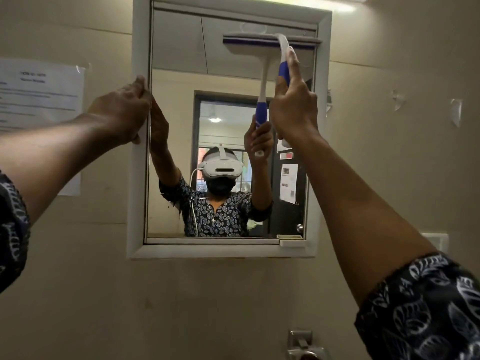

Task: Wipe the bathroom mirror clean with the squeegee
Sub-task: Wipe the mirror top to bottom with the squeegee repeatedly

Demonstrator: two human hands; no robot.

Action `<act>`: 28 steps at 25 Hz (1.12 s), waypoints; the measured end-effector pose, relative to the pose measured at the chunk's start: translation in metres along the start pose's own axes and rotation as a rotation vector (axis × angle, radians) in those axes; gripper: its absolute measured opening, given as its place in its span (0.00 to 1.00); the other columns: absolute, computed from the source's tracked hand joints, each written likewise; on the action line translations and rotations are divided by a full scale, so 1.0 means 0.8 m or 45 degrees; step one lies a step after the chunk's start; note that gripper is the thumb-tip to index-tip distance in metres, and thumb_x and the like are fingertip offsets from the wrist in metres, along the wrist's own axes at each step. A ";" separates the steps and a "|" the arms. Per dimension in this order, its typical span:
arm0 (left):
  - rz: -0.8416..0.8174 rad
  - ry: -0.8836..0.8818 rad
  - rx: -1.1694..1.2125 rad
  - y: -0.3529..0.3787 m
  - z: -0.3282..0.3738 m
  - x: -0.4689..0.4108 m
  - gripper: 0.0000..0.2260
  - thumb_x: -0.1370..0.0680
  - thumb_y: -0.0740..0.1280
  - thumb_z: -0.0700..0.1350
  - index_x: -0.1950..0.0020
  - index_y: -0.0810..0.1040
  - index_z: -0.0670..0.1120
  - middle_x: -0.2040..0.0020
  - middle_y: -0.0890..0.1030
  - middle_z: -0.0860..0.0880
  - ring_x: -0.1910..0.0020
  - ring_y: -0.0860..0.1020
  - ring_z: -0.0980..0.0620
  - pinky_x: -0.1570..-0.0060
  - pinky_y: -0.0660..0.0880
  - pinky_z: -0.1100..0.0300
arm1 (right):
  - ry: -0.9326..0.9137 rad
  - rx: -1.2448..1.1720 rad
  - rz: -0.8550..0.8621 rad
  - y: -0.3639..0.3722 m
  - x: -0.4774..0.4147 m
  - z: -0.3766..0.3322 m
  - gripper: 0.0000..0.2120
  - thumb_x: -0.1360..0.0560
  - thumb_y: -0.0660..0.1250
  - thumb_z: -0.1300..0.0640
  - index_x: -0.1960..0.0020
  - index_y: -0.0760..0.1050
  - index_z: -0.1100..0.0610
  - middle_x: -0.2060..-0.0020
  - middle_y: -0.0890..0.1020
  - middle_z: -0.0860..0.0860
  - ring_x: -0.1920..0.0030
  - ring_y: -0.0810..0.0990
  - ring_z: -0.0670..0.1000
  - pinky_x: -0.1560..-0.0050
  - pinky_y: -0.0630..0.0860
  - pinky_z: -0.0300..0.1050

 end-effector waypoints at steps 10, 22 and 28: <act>-0.348 0.082 -0.112 0.005 -0.004 0.000 0.61 0.39 0.80 0.46 0.25 0.34 0.39 0.25 0.31 0.43 0.25 0.35 0.46 0.31 0.41 0.58 | -0.013 0.008 -0.081 0.005 -0.040 -0.012 0.27 0.18 0.50 0.57 0.24 0.43 0.48 0.36 0.74 0.57 0.63 0.74 0.43 0.62 0.75 0.38; -0.366 0.048 -0.158 0.006 0.008 0.016 0.67 0.43 0.81 0.51 0.27 0.29 0.41 0.27 0.27 0.43 0.27 0.31 0.44 0.28 0.38 0.50 | 0.094 0.011 -0.122 0.010 0.036 0.012 0.28 0.18 0.50 0.56 0.25 0.40 0.44 0.67 0.70 0.51 0.67 0.76 0.49 0.60 0.79 0.49; -0.335 0.042 -0.168 0.000 0.015 0.022 0.66 0.42 0.81 0.48 0.26 0.30 0.40 0.26 0.30 0.42 0.26 0.33 0.44 0.26 0.40 0.50 | 0.220 -0.056 -0.168 0.027 0.125 0.027 0.29 0.18 0.51 0.53 0.26 0.37 0.40 0.67 0.73 0.53 0.66 0.79 0.52 0.64 0.79 0.45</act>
Point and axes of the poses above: each hand's wrist, its own x-axis away from the middle knuckle, its own y-axis out of the palm, z = x × y, the point moved 2 cm from there along -x, towards the middle knuckle
